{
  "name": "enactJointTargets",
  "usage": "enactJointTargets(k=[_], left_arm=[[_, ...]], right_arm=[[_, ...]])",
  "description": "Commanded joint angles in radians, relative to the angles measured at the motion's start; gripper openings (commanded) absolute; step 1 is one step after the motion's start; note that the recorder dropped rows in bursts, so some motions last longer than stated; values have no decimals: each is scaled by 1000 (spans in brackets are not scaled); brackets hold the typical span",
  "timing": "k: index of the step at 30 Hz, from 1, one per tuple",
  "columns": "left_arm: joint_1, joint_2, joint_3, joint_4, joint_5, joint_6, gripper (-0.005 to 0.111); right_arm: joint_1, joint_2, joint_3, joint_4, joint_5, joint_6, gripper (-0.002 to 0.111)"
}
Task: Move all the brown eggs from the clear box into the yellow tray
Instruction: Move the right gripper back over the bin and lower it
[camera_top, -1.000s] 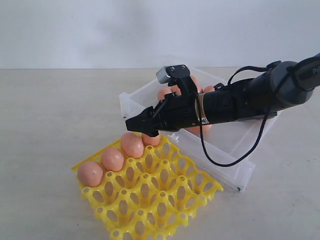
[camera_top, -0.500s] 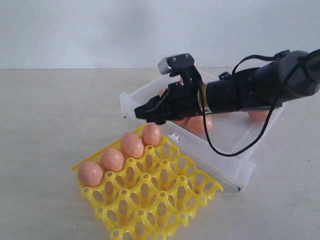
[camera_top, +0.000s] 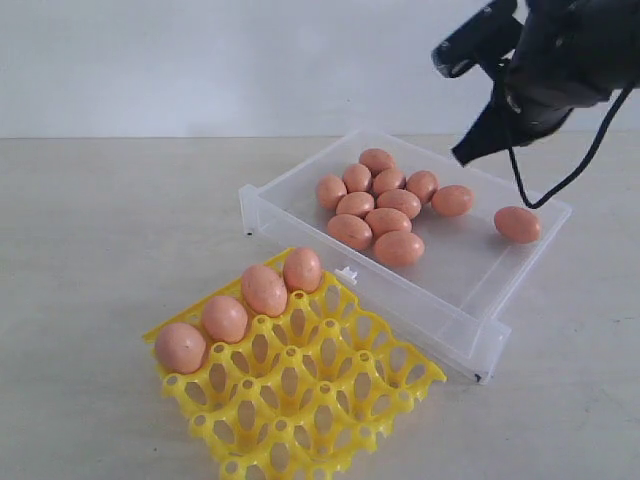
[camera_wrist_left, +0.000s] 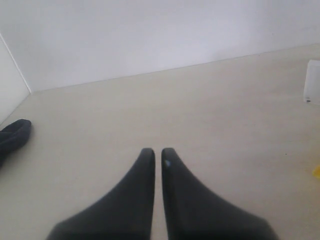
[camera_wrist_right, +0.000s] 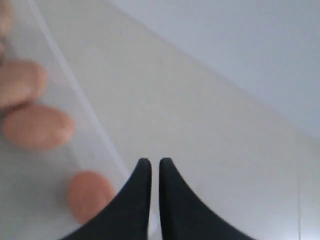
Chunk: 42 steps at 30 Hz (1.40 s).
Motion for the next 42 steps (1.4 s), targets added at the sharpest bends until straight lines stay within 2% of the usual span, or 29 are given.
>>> enactJointTargets(k=[1, 2, 4, 9, 11, 15, 17, 25, 31, 42], left_arm=[[1, -3, 3, 1, 0, -4, 4], [1, -3, 3, 1, 0, -4, 4], [1, -3, 3, 1, 0, -4, 4], [1, -3, 3, 1, 0, -4, 4], [1, -3, 3, 1, 0, -4, 4], [1, -3, 3, 1, 0, -4, 4], [1, -3, 3, 1, 0, -4, 4], [1, -3, 3, 1, 0, -4, 4], [1, -3, 3, 1, 0, -4, 4], [1, -3, 3, 1, 0, -4, 4]], right_arm=[[-119, 33, -132, 749, 239, -582, 1], [-142, 44, -162, 868, 310, -705, 1], [-162, 63, -208, 975, 432, -870, 1], [-162, 63, -223, 975, 405, -985, 2], [-162, 68, -223, 975, 381, -1005, 9], [-162, 108, -223, 945, 323, -994, 40], [-162, 140, -223, 937, 302, -986, 48], [-155, 207, -224, 797, 233, -922, 48], [-155, 239, -224, 791, 143, -920, 48], [-155, 312, -224, 726, 139, -866, 48]])
